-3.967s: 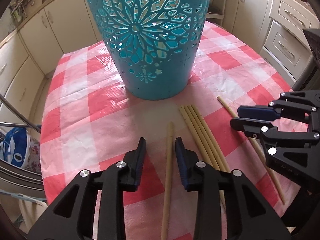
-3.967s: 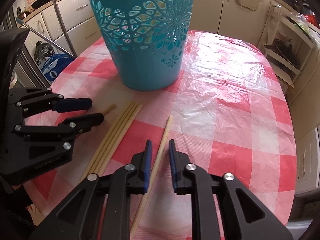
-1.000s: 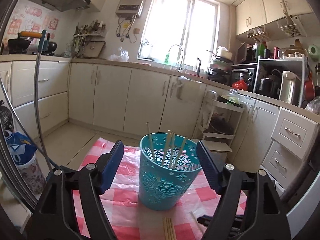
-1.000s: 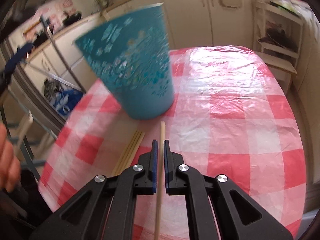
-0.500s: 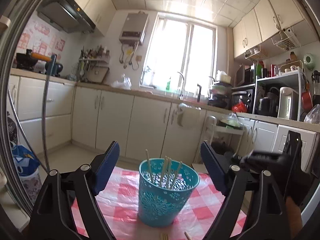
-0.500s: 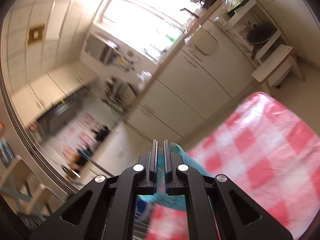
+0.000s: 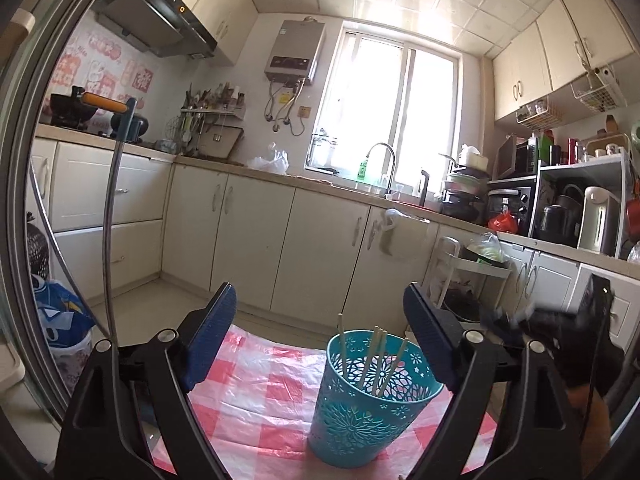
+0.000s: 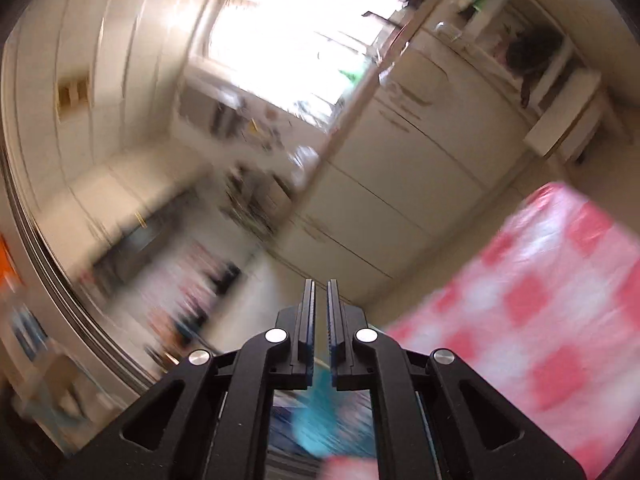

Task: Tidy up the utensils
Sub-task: 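Carry the chopstick in the right tool up over the basket, then open the right tool to drop the chopstick into the basket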

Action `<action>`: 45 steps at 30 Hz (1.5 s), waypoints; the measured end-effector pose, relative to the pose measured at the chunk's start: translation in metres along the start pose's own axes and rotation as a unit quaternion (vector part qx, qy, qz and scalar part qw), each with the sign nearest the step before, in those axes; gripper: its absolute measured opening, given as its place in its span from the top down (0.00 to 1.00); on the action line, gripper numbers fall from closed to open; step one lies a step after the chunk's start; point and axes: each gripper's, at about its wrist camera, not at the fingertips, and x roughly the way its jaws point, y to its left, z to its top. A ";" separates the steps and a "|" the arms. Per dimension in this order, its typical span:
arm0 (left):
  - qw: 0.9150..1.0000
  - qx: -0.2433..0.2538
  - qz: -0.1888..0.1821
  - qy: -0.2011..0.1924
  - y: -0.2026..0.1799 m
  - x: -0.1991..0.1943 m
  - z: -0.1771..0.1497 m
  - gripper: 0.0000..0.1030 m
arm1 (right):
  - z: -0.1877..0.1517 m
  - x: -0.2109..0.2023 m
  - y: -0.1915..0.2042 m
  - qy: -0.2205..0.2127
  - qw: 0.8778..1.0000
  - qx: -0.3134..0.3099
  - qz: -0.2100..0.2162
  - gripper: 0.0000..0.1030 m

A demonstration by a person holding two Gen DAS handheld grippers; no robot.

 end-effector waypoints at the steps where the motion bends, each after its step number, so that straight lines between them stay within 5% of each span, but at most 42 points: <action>1: 1.000 -0.003 0.001 -0.001 0.002 -0.001 0.001 0.21 | -0.006 -0.006 0.002 0.022 0.998 -0.040 -0.037 0.92; 4: 1.000 -0.012 0.004 -0.003 0.005 -0.003 0.003 0.20 | -0.039 -0.005 -0.005 0.149 0.969 -0.143 -0.135 0.92; 5: 1.000 -0.014 0.003 -0.002 0.004 -0.003 0.002 0.20 | -0.061 0.002 -0.014 0.211 0.951 -0.163 -0.159 0.92; 8: 1.000 -0.008 -0.002 0.002 -0.001 -0.005 -0.003 0.20 | -0.107 0.020 -0.024 0.299 0.906 -0.218 -0.206 0.92; 10: 1.000 -0.001 -0.005 0.003 -0.005 -0.006 -0.006 0.20 | -0.125 0.028 -0.020 0.319 0.882 -0.263 -0.226 0.89; 13: 1.000 0.009 -0.010 0.007 -0.011 -0.005 -0.009 0.20 | -0.137 0.032 -0.016 0.324 0.865 -0.298 -0.243 0.73; 18: 1.000 0.004 -0.011 0.018 -0.012 0.001 -0.008 0.20 | -0.160 0.040 -0.024 0.351 0.832 -0.335 -0.270 0.76; 19: 1.000 0.004 -0.012 0.019 -0.012 0.002 -0.007 0.20 | -0.163 0.040 -0.023 0.350 0.830 -0.346 -0.264 0.84; 20: 1.000 0.003 -0.012 0.020 -0.012 0.003 -0.007 0.20 | -0.163 0.043 -0.025 0.353 0.830 -0.346 -0.257 0.93; 22: 1.000 0.002 -0.011 0.020 -0.012 0.003 -0.007 0.20 | -0.161 0.039 -0.025 0.349 0.829 -0.350 -0.261 0.94; 23: 1.000 0.001 -0.011 0.020 -0.011 0.003 -0.007 0.19 | -0.153 0.035 -0.024 0.334 0.840 -0.341 -0.260 0.94; 25: 1.000 0.001 -0.008 0.016 -0.010 0.002 -0.007 0.19 | -0.126 0.030 -0.019 0.294 0.878 -0.290 -0.242 0.94; 26: 1.000 -0.001 -0.006 0.013 -0.010 0.001 -0.007 0.19 | -0.106 0.022 -0.015 0.254 0.907 -0.254 -0.220 0.94; 27: 1.000 -0.002 -0.005 0.010 -0.009 0.001 -0.007 0.19 | -0.085 0.012 -0.010 0.203 0.937 -0.215 -0.187 0.94; 30: 1.000 -0.008 -0.001 0.000 -0.009 -0.002 -0.006 0.19 | -0.043 -0.010 0.002 0.055 0.991 -0.107 -0.054 0.94; 33: 1.000 -0.012 0.002 -0.014 -0.009 -0.004 -0.005 0.19 | -0.023 -0.011 0.004 -0.070 0.997 -0.006 0.041 0.94; 37: 1.000 -0.002 0.004 -0.022 -0.013 -0.003 -0.007 0.19 | -0.013 0.023 -0.006 -0.145 0.983 0.091 0.067 0.94; 40: 1.000 0.002 0.005 -0.016 -0.012 -0.001 -0.008 0.19 | -0.012 0.039 -0.011 -0.172 0.979 0.101 0.040 0.94; 45: 1.000 -0.004 0.009 -0.016 -0.007 0.000 -0.004 0.19 | -0.025 0.059 -0.005 -0.174 0.983 0.015 -0.057 0.94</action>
